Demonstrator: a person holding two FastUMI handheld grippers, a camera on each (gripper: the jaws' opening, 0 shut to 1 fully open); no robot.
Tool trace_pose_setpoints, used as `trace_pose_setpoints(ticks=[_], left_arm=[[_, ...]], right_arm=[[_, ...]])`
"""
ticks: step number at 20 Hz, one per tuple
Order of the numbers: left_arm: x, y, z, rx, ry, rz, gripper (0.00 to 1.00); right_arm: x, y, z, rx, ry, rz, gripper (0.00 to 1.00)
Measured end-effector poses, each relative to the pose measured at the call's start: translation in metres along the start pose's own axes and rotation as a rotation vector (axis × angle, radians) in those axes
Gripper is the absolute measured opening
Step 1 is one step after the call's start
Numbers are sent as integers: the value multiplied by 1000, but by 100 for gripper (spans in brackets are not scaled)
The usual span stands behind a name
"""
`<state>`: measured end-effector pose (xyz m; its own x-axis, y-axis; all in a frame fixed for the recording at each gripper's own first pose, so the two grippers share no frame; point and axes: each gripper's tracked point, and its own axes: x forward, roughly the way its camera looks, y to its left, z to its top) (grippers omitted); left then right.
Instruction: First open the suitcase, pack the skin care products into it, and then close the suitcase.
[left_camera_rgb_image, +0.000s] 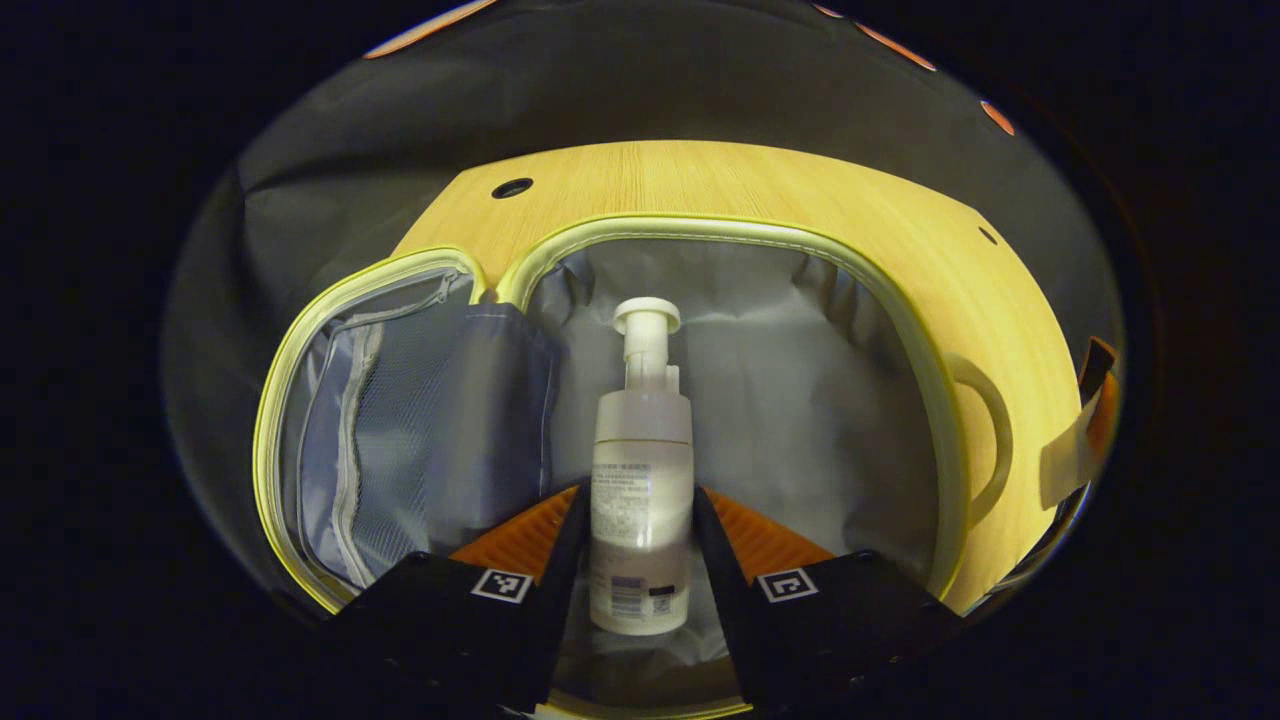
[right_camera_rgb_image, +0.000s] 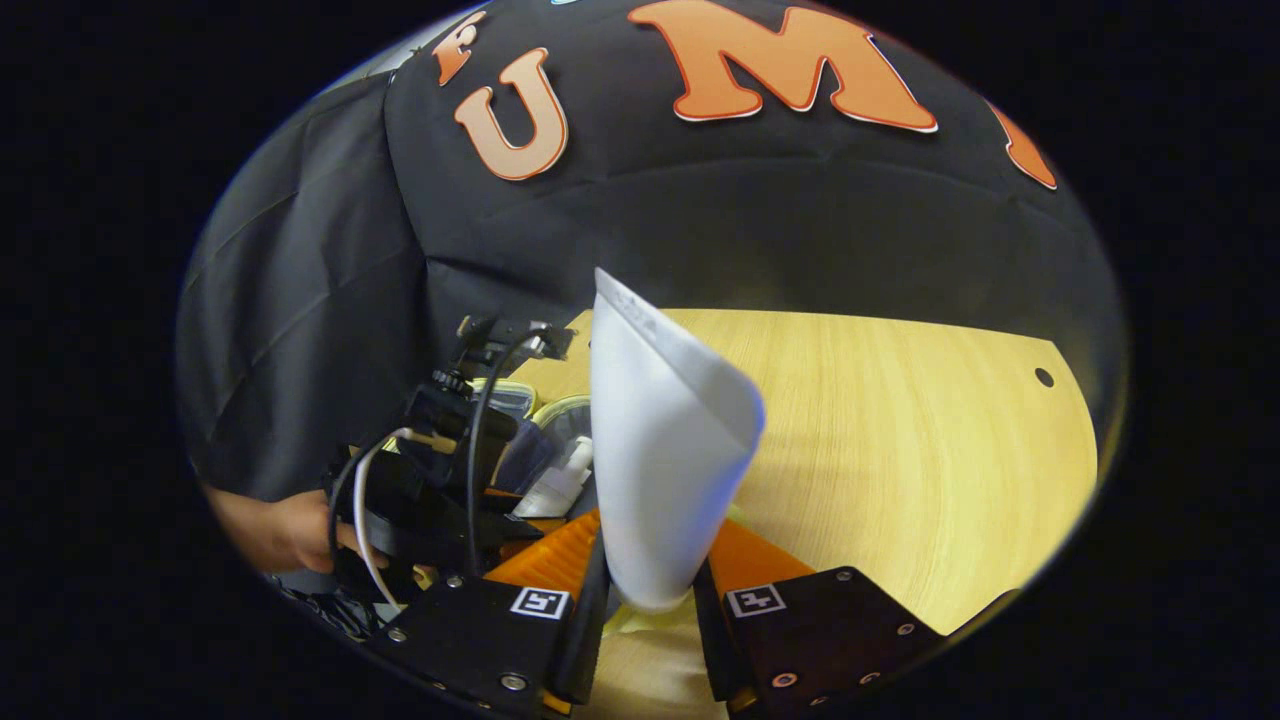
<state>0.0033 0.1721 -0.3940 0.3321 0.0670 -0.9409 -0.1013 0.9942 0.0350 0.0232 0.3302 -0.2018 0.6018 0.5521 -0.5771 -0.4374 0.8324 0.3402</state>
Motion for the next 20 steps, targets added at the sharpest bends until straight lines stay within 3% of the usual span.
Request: trace_pose_setpoints(ticks=[3, 4, 7, 14, 20], left_arm=[[-18, 0, 13, -45, -78, -13, 73], [-24, 3, 20, -45, -112, -2, 81], [-45, 21, 36, -25, -200, 37, 86], [-97, 81, 68, -51, -425, 177, 88], [-138, 151, 57, -143, -484, 284, 89]], right_arm=[[11, 4, -7, 5, 27, 35, 43], [14, 7, -9, 15, 40, 48, 43], [21, 10, -14, 30, 69, 85, 43], [47, 37, -35, 74, 182, 132, 43], [70, 62, -59, 137, 310, 147, 43]])
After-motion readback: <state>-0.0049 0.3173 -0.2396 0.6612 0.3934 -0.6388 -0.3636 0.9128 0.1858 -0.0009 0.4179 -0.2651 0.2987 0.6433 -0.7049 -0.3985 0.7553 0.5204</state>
